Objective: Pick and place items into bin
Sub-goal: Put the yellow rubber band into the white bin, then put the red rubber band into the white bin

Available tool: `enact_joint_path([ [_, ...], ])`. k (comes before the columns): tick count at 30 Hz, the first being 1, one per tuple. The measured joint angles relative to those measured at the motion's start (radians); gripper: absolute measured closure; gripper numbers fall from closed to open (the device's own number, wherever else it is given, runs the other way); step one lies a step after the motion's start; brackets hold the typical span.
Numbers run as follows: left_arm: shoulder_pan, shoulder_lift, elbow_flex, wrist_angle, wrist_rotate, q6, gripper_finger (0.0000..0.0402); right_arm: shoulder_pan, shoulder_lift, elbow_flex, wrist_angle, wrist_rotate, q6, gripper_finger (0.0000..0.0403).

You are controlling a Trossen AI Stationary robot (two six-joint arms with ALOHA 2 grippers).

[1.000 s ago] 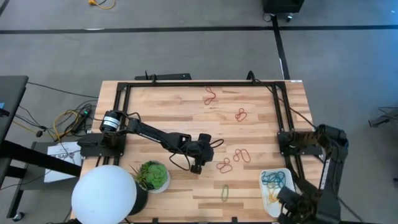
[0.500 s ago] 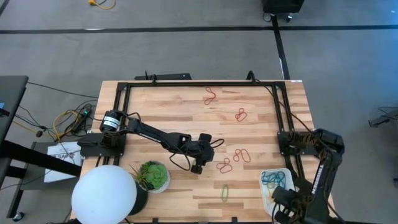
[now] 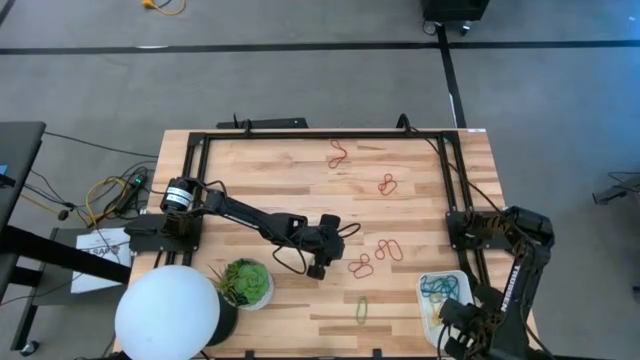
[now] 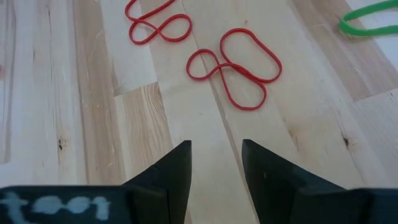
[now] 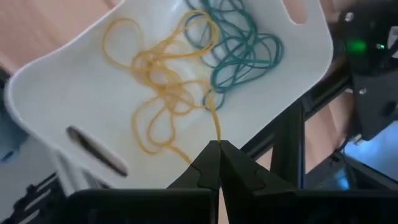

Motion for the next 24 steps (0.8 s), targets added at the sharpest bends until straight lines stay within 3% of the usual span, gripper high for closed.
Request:
enact_joint_path([
  [6,0.000,0.000,0.000,0.000,-0.001,0.007,0.0269,-0.005,0.000,-0.066,0.001,0.002,0.049,0.0394],
  [15,0.000,0.000,0.000,0.000,-0.002,0.017,0.0269,-0.062,0.000,-0.076,0.072,0.000,0.050,0.0327],
  [22,0.000,0.000,0.001,-0.012,-0.002,0.016,0.0269,-0.120,0.000,-0.065,0.139,-0.005,-0.080,0.0299],
  [24,0.000,-0.010,0.020,-0.091,-0.002,0.016,0.0269,-0.144,0.000,-0.020,0.127,-0.007,-0.143,0.0301],
])
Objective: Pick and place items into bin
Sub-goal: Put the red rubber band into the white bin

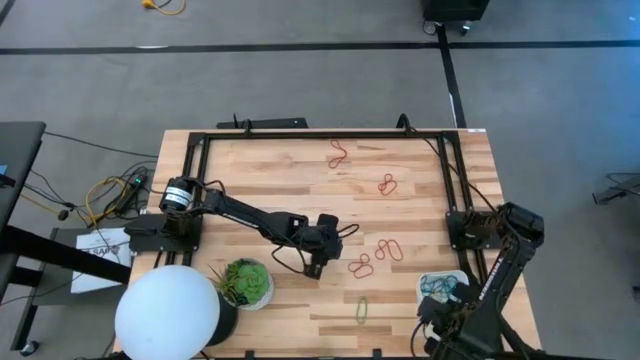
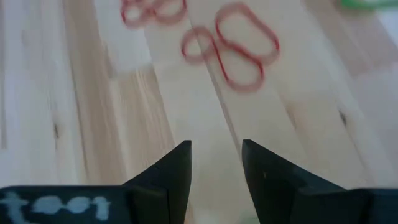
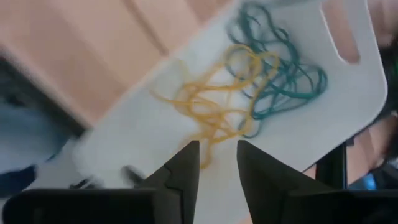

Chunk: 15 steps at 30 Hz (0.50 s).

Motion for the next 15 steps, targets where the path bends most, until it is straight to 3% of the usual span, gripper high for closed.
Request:
enact_joint_path([
  [4,0.003,-0.062,0.089,-0.155,-0.003,0.017,0.0269,-0.050,-0.001,0.131,-0.133,0.088,-0.146,0.0312],
  [7,0.020,-0.121,0.155,-0.316,-0.031,0.104,0.0269,-0.068,-0.041,0.180,-0.107,0.282,-0.285,0.0318],
  [9,0.037,-0.168,0.201,-0.403,-0.088,0.153,0.0269,-0.072,-0.090,0.194,-0.105,0.417,-0.294,0.0321],
  [12,0.071,-0.258,0.262,-0.484,-0.181,0.196,0.0269,-0.075,-0.173,0.193,-0.135,0.542,-0.314,0.0321],
  [15,0.128,-0.344,0.269,-0.503,-0.179,0.236,0.0269,-0.079,-0.275,0.175,-0.130,0.678,-0.419,0.0321],
])
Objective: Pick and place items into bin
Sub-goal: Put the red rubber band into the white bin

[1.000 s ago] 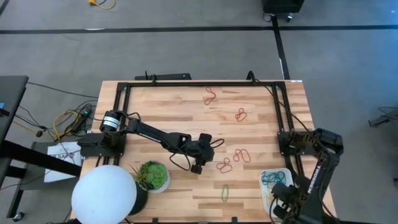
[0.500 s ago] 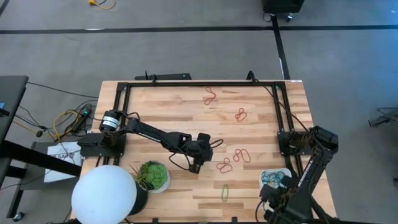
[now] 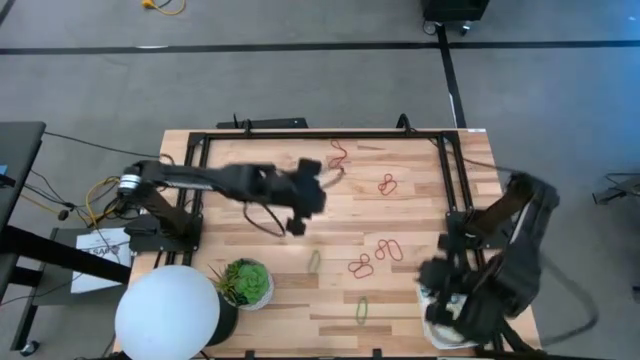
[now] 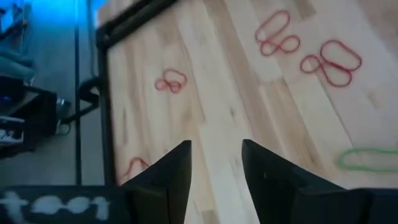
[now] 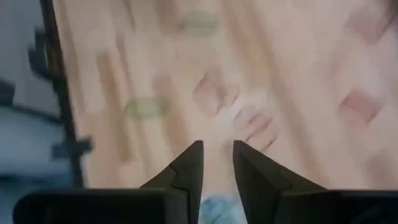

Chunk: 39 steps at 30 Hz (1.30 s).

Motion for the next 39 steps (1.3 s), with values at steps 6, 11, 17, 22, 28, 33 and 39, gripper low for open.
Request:
enact_joint_path([
  [6,0.245,-0.064,0.000,0.030,0.441,0.032,0.0269,-0.072,-0.242,-0.152,0.005,0.296,-0.135,0.0321],
  [11,0.407,0.034,-0.093,0.268,0.698,-0.199,0.0269,-0.221,-0.445,-0.462,0.103,0.320,-0.063,0.0321],
  [17,0.453,0.216,-0.142,0.403,0.464,-0.324,0.0269,-0.374,-0.628,-0.902,0.644,0.146,-0.342,0.0321],
  [22,0.455,0.359,-0.142,0.514,0.362,-0.395,0.0269,-0.556,-0.726,-1.107,1.059,-0.081,-0.649,0.0321],
  [28,0.447,0.455,-0.135,0.625,0.224,-0.475,0.0269,-0.816,-0.795,-1.130,1.105,-0.231,-0.826,0.0321],
  [33,0.436,0.450,-0.127,0.667,0.211,-0.485,0.0270,-0.953,-0.782,-1.132,1.116,-0.421,-0.927,0.0321],
  [39,0.469,0.451,-0.005,0.427,0.212,-0.457,0.0270,-1.055,-0.717,-1.154,1.163,-0.704,-1.046,0.0321],
])
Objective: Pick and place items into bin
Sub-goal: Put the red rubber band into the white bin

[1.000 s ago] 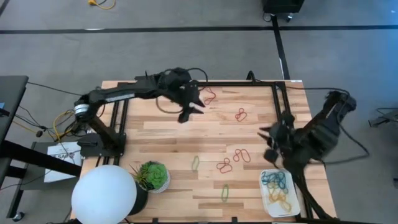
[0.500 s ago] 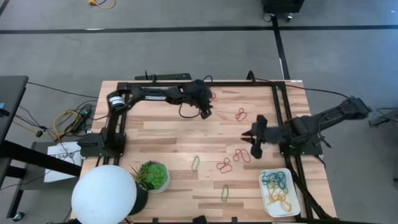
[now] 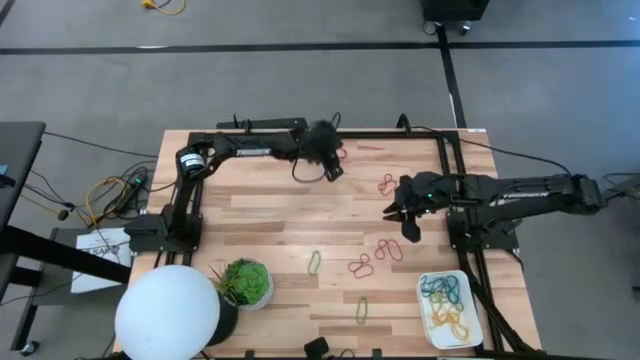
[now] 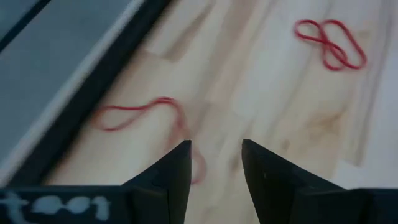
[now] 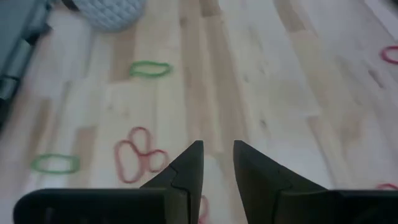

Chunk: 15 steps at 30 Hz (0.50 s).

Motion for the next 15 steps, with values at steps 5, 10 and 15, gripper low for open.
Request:
enact_joint_path([
  [5,0.031,0.000,0.166,-0.240,0.050,0.074,0.0270,-0.038,0.056,-0.001,0.001,0.148,0.019,0.0321],
  [10,0.075,-0.003,0.226,-0.279,0.069,0.064,0.0270,-0.038,0.130,-0.001,-0.002,0.275,0.115,0.0321],
  [15,0.096,0.031,0.226,-0.261,0.107,-0.043,0.0270,-0.038,0.205,-0.001,0.002,0.333,0.116,0.0321],
])
